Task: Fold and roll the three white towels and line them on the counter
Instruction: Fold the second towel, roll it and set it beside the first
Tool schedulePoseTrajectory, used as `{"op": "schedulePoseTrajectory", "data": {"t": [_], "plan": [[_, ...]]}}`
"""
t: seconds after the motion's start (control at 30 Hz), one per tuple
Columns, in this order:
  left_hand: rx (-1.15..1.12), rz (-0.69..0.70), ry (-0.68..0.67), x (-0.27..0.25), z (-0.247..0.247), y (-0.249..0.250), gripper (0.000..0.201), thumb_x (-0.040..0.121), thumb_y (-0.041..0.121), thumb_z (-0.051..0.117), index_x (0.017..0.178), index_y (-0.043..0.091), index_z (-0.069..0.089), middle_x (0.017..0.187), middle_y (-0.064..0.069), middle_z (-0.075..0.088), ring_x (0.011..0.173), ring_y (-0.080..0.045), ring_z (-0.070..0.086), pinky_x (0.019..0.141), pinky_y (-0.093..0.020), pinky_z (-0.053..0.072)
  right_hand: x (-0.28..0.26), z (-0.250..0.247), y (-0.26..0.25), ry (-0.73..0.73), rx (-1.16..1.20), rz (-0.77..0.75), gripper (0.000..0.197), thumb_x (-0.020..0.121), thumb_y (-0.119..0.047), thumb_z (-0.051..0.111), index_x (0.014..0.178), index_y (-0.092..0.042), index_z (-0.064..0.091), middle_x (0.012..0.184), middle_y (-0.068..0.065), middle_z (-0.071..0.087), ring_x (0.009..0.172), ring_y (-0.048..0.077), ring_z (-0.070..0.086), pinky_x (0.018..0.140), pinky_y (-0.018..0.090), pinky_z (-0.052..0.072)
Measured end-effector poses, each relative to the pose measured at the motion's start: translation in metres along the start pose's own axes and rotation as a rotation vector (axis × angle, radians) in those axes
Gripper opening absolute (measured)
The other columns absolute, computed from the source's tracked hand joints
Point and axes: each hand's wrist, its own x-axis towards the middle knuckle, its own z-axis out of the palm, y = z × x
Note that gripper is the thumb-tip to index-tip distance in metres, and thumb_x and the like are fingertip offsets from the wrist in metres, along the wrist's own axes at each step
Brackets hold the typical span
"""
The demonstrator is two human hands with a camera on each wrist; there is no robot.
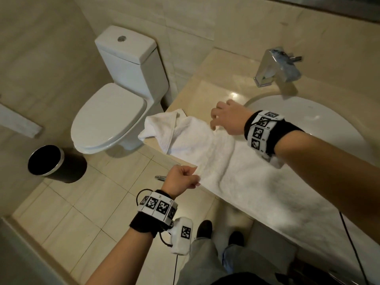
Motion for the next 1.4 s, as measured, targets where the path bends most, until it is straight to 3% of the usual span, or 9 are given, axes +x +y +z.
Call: {"op": "schedulePoseTrajectory", "data": {"t": [0.27,0.47,0.6,0.7,0.87,1.0,1.1,1.27,1.4], "plan": [[0.107,-0.077,-0.031,0.006,-0.009,-0.008,0.011,0.079,0.001,0.067,0.071,0.008,0.064,0.061,0.002,0.057,0.058,-0.006,0.052,0.054,-0.013,0.045,0.017,0.018,-0.004,-0.142,-0.202,0.033,0.026,0.093,-0.023,0.05,0.118,-0.024,0.058,0.129,-0.001,0.045,0.123,0.022,0.036,0.094,0.035,0.034],[-0.02,-0.1,0.083,0.019,-0.026,-0.001,0.012,0.078,-0.006,0.066,0.072,0.004,0.063,0.058,-0.002,0.052,0.049,-0.004,0.055,0.046,-0.012,0.048,0.033,0.005,0.005,0.093,-0.141,0.257,0.02,0.057,-0.023,0.081,0.065,-0.025,0.063,0.06,-0.008,0.058,0.066,0.016,0.057,0.064,0.025,0.045],[0.011,-0.273,0.182,0.038,-0.038,-0.012,0.019,0.077,-0.005,0.067,0.065,0.009,0.061,0.062,-0.008,0.056,0.042,-0.007,0.053,0.044,-0.016,0.049,0.039,0.012,-0.02,0.175,-0.011,0.253,0.011,0.07,-0.017,0.065,0.08,-0.022,0.068,0.077,-0.006,0.064,0.079,0.016,0.06,0.071,0.026,0.045],[0.02,-0.332,0.202,0.048,-0.034,-0.014,0.017,0.077,-0.005,0.067,0.069,0.008,0.059,0.06,-0.008,0.055,0.032,-0.003,0.048,0.04,-0.016,0.049,0.035,0.024,-0.034,0.146,0.25,0.368,0.051,0.084,-0.006,0.02,0.126,-0.01,0.05,0.123,0.01,0.054,0.11,0.028,0.05,0.091,0.04,0.038],[0.153,-0.292,0.225,0.053,-0.029,-0.023,0.018,0.075,0.005,0.069,0.061,0.013,0.061,0.056,-0.005,0.054,0.047,-0.012,0.048,0.041,-0.016,0.043,0.007,0.045,-0.067,0.188,0.479,0.387,0.062,0.091,-0.005,0.041,0.148,-0.009,0.018,0.154,0.014,0.021,0.136,0.033,0.029,0.11,0.05,0.021],[0.182,-0.291,0.219,0.054,-0.03,-0.022,0.007,0.075,0.006,0.071,0.077,0.006,0.065,0.057,-0.005,0.053,0.04,-0.01,0.049,0.035,-0.012,0.04,-0.019,0.077,-0.093,-0.07,0.587,0.412,0.064,0.1,-0.034,0.028,0.15,-0.018,-0.008,0.158,0.006,-0.012,0.146,0.024,-0.006,0.117,0.046,0.001],[0.284,-0.258,0.214,0.053,-0.032,-0.019,0.011,0.073,0.008,0.071,0.081,0.003,0.066,0.055,-0.004,0.054,0.032,-0.005,0.048,0.034,-0.012,0.034,-0.032,0.094,-0.093,-0.055,0.627,0.427,0.062,0.1,-0.037,0.026,0.149,-0.024,-0.009,0.158,0.002,-0.015,0.146,0.019,-0.009,0.117,0.045,-0.001],[0.668,-0.048,0.152,0.045,-0.023,0.001,0.016,0.086,0.012,0.058,0.072,0.006,0.051,0.068,-0.004,0.05,0.079,-0.028,0.056,0.065,-0.025,0.035,-0.078,0.105,-0.093,-0.016,0.779,0.697,0.06,0.1,-0.034,0.026,0.15,-0.022,-0.005,0.158,0.004,-0.012,0.146,0.021,-0.008,0.117,0.045,-0.001],[0.902,0.145,0.245,0.049,0.002,0.023,0.028,0.087,0.017,0.054,0.109,-0.001,0.05,0.107,-0.018,0.052,0.103,-0.036,0.052,0.082,-0.04,0.042,-0.142,0.129,-0.099,-0.082,0.884,1.032,0.059,0.1,-0.033,0.025,0.15,-0.021,-0.006,0.158,0.005,-0.013,0.146,0.023,-0.007,0.116,0.048,0.002]]}}
